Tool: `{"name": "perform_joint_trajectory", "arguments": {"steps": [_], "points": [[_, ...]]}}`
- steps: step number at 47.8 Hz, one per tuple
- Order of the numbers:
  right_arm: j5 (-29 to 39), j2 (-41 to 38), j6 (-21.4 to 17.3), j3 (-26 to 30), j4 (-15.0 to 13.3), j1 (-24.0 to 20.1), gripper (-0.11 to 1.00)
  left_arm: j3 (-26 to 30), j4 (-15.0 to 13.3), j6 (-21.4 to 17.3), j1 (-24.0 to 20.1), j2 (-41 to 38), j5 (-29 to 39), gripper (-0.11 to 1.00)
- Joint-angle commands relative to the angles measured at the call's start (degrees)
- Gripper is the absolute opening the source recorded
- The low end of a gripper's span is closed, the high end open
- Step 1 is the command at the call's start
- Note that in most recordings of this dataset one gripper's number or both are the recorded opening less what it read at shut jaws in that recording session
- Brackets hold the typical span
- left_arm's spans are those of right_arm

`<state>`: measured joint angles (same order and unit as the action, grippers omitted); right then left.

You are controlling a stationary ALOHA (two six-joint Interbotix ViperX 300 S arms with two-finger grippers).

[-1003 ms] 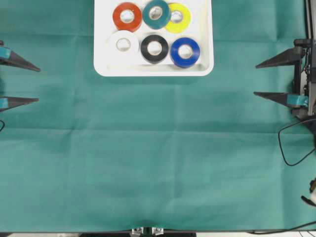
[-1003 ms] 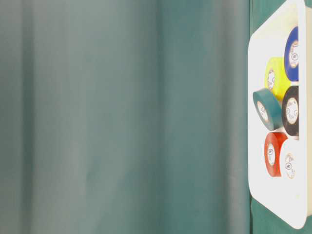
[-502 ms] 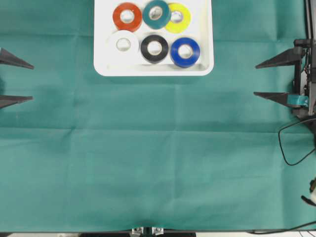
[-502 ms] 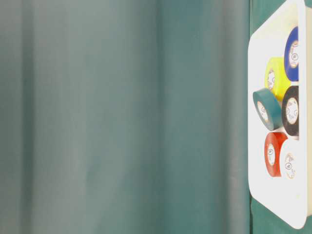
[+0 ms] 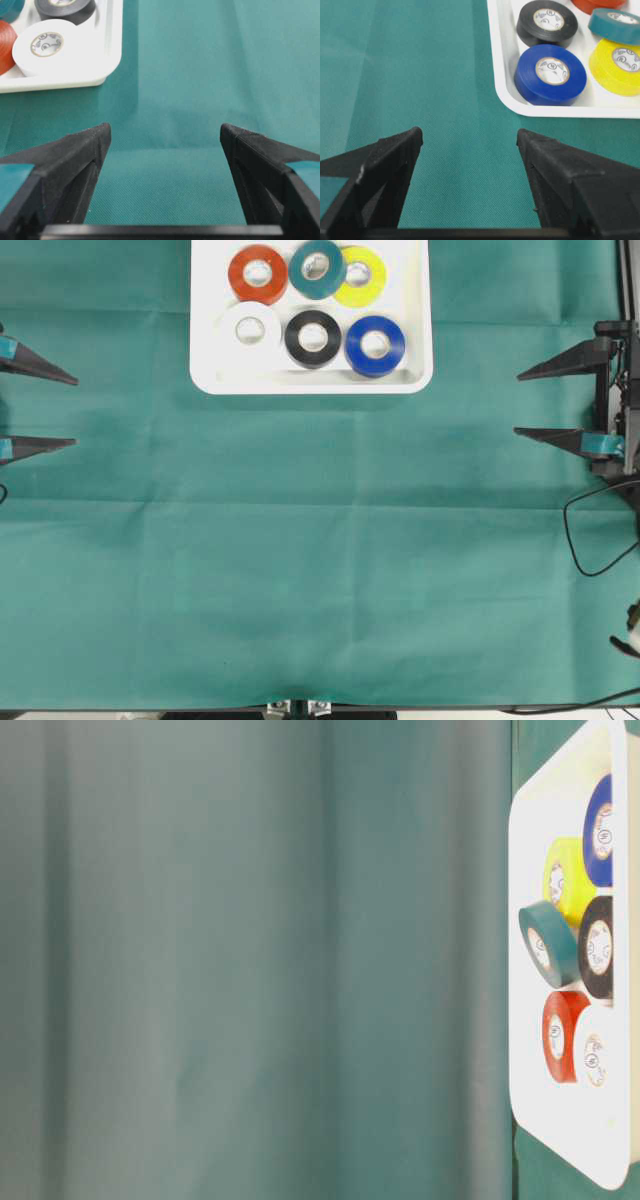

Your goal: Put the tape alternately from left to right into the white case.

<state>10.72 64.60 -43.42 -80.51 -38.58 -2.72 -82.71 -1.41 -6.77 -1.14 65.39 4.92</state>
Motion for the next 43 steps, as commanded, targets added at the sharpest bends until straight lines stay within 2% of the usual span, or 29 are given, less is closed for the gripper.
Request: {"name": "perform_joint_trajectory", "arguments": {"steps": [1,43], "points": [[-0.53,-0.7,0.0,0.7,0.0,0.09,0.84,1.32,-0.09,-0.09,-0.09,-0.53,-0.53,0.75],[-1.41,-0.7,0.0,0.0,0.0,0.09,0.84,1.23,-0.09,-0.09,-0.09,-0.44,-0.53,0.75]]}}
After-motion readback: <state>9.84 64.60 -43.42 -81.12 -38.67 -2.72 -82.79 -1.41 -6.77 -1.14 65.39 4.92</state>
